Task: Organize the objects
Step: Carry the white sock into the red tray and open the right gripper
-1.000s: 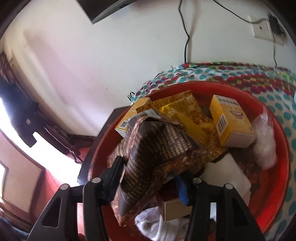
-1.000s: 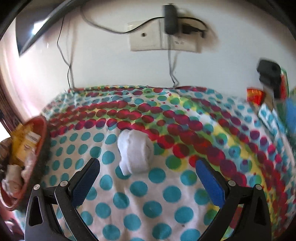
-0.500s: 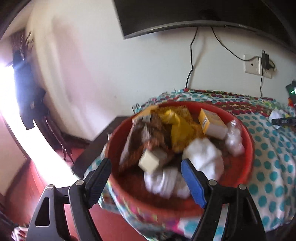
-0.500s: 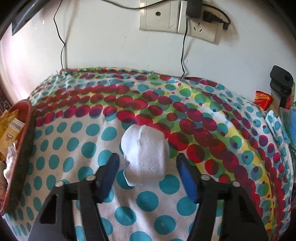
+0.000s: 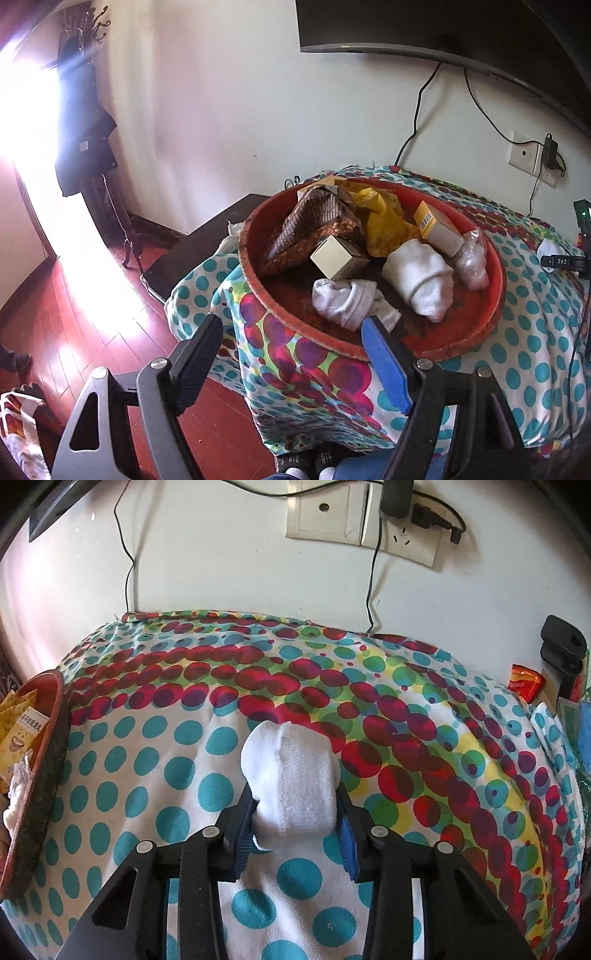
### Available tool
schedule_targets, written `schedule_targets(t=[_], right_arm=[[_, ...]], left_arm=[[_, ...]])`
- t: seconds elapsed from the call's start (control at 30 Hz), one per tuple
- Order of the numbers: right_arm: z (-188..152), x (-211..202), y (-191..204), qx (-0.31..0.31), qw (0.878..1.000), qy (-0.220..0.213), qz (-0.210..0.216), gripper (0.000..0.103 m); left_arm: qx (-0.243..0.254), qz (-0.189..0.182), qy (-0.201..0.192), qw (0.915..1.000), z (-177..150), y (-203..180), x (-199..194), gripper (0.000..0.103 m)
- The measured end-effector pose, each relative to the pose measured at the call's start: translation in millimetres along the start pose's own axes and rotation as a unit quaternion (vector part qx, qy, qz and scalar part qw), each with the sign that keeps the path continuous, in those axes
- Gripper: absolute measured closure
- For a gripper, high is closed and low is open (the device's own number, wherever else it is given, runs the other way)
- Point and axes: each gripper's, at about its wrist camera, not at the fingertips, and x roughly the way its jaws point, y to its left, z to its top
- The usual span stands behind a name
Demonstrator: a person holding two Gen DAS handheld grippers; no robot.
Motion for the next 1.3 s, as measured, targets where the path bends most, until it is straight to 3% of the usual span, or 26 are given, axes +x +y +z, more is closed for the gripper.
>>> schedule_targets(t=[0.53,0.97,1.3], right_arm=[[5,-42,41,-0.041,0.998,-0.028,0.023,0.066],[7,-93,157,-0.119,0.986,-0.055,0.102,0.066],[-11,-108,227,-0.163,0.976,-0.052,0.132,0.066]], left_arm=[[0.014,-0.029,0.007,0.9995,-3,-8,-10,0.023],[0.003,-0.017,-0.002,0.9998,0,3,-17,0.023],[-0.004,-0.015,0.004,0.9999,-2,14,-14,0.023]])
